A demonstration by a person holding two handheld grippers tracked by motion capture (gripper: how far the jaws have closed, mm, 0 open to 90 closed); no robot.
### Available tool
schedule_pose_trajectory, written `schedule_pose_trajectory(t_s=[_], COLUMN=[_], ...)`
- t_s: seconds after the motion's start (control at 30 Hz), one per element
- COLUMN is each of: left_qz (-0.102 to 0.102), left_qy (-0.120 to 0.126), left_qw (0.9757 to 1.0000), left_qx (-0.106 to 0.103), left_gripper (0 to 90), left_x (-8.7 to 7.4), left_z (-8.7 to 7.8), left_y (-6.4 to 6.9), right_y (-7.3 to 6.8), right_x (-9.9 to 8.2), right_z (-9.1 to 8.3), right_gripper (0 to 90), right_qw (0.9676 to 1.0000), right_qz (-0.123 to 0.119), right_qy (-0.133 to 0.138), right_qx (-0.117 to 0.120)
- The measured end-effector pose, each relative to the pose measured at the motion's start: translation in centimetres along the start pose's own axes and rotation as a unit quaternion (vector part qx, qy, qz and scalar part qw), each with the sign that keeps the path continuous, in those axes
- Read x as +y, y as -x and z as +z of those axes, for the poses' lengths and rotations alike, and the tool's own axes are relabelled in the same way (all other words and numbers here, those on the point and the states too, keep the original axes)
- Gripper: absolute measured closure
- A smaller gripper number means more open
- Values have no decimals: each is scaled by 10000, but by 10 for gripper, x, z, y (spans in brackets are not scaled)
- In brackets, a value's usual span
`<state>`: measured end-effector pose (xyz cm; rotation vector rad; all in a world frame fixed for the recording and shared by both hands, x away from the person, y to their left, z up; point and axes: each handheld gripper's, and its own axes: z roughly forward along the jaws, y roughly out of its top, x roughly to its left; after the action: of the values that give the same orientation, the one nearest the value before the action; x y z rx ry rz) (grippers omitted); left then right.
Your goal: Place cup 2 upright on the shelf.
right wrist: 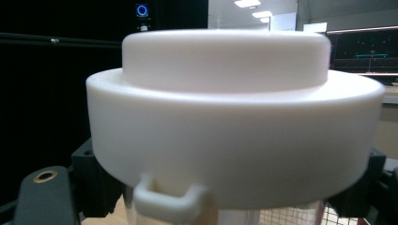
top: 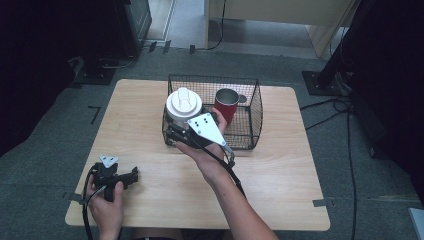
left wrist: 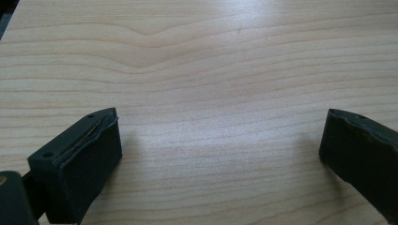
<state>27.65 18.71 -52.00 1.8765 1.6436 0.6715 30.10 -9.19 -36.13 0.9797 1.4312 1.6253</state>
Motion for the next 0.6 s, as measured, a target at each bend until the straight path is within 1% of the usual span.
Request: schedule_pose_trajectory(t_s=[0.17, 0.37, 0.4, 0.5, 0.6], left_qz=[-10, -3, -4, -9, -11], left_qy=[7, 3, 4, 7, 7], left_qw=[10000, 10000, 10000, 10000, 10000], left_qx=[0, 1, 3, 2, 2], left_gripper=[0, 0, 0, 0, 0], left_x=[0, 0, 0, 0, 0], left_z=[0, 0, 0, 0, 0], left_y=[0, 0, 0, 0, 0], right_y=[2, 5, 6, 10, 11], right_x=[1, 2, 2, -1, -2], right_z=[8, 17, 19, 27, 30], right_gripper=[159, 159, 159, 159, 159], right_qw=[10000, 9999, 9999, 9998, 9998], right_qz=[-28, 19, 44, 4, 9], right_qy=[10, 40, 50, 30, 19], right_qx=[-37, -116, -127, -198, -221])
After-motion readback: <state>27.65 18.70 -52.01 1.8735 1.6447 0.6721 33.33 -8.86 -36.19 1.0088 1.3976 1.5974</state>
